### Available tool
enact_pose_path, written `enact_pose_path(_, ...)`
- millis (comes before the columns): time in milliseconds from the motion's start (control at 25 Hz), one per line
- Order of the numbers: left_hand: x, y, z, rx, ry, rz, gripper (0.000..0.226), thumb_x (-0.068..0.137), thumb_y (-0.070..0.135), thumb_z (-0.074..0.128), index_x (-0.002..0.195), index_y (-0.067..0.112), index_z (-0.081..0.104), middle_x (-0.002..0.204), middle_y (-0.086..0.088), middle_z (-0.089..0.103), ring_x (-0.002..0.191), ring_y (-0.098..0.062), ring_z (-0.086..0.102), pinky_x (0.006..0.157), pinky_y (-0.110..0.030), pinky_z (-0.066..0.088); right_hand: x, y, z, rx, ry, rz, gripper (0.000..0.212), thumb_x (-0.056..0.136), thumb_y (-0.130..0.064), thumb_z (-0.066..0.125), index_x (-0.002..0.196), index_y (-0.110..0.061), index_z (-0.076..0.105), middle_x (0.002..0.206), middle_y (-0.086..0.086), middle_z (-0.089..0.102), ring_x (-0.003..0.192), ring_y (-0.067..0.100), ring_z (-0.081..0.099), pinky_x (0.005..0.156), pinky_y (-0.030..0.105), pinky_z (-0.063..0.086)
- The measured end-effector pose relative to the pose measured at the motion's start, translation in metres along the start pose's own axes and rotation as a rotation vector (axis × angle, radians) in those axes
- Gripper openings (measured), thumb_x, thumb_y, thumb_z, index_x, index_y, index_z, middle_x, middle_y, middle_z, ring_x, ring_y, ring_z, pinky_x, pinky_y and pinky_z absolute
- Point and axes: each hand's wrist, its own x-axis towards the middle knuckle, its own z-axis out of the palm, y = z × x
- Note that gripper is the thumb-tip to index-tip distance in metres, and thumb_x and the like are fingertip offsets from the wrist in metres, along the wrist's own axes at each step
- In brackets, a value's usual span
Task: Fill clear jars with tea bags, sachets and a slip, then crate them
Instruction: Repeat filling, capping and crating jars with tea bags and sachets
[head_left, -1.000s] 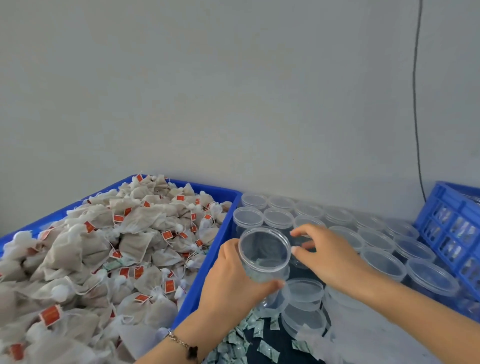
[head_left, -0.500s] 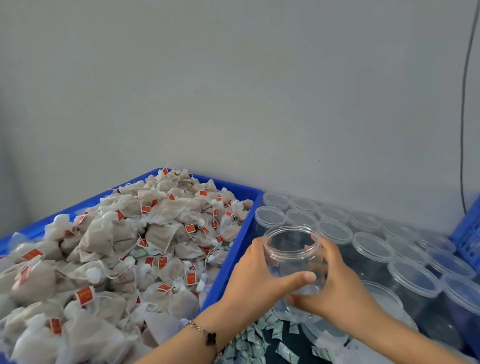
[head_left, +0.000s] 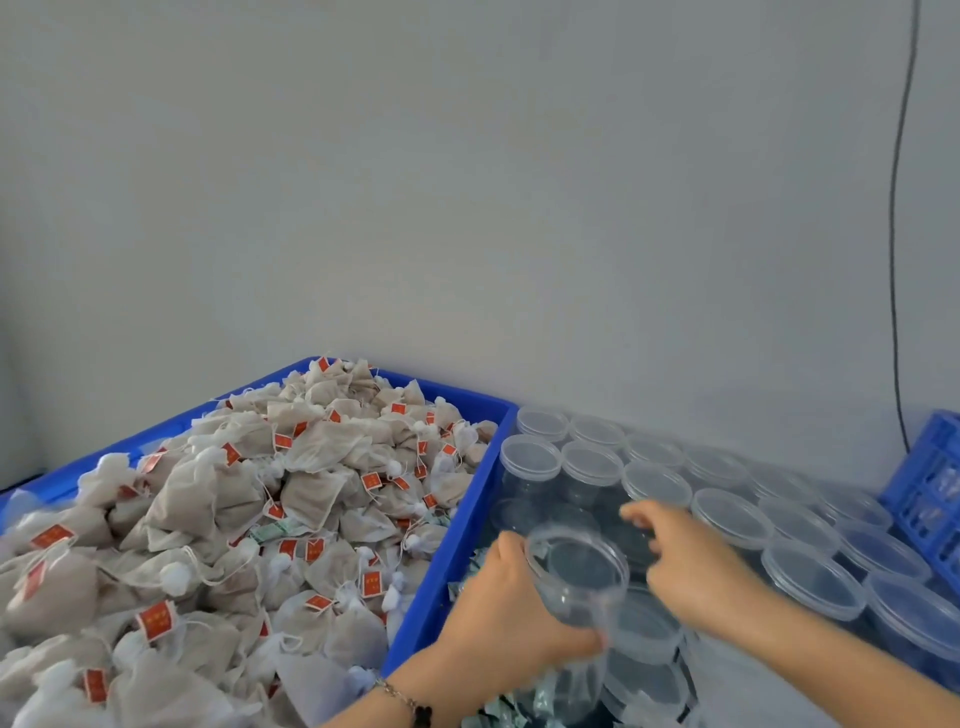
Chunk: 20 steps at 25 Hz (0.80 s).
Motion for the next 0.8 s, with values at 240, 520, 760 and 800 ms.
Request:
enact_pose_path(240,0.008,-0.002,0.002,-0.067,0.114,-0.183,0.083,0.054,0.063,0.077,0.11,0.026,0.03,0.108,0.014,0.035,0.094,0.0,0.043,0.076,-0.018,0.043,0.088,-0.095,-0.002,-0.139,-0.133,-0.345,0.038,0.089,-0.008,0.053,0.125,-0.021,0.056,0.121,-0.002,0.06,0.11,0.014,0.057,0.095,0.029,0.046)
enact_pose_path(520,0.02,-0.005,0.0,0.005,0.138,-0.353,0.1,0.059,0.062,0.079,0.127,0.013,0.023,0.126,0.003,0.032,0.117,-0.009,0.042,0.102,-0.025,0.039,0.166,-0.151,0.076,-0.508,-0.717,-0.445,0.054,0.09,-0.012,0.062,0.14,-0.023,0.044,0.135,0.008,0.051,0.083,0.015,0.06,0.067,0.022,0.051)
enact_pose_path(760,0.026,-0.019,0.001,0.149,0.09,-0.331,0.094,0.065,0.058,0.075,0.129,0.021,0.018,0.113,0.009,0.022,0.117,-0.008,0.041,0.095,-0.018,0.033,0.172,-0.143,0.126,-0.994,-0.618,-0.621,0.042,0.087,-0.019,0.064,0.126,-0.01,0.052,0.111,0.008,0.06,0.078,0.017,0.049,0.063,0.028,0.039)
enact_pose_path(800,0.025,-0.021,0.004,0.187,0.093,-0.316,0.093,0.066,0.057,0.075,0.131,0.021,0.019,0.114,0.009,0.024,0.117,-0.009,0.042,0.095,-0.019,0.034,0.169,-0.143,0.126,-0.969,-0.563,-0.654,0.034,0.086,-0.017,0.065,0.117,-0.008,0.057,0.096,0.007,0.061,0.072,0.018,0.05,0.058,0.027,0.039)
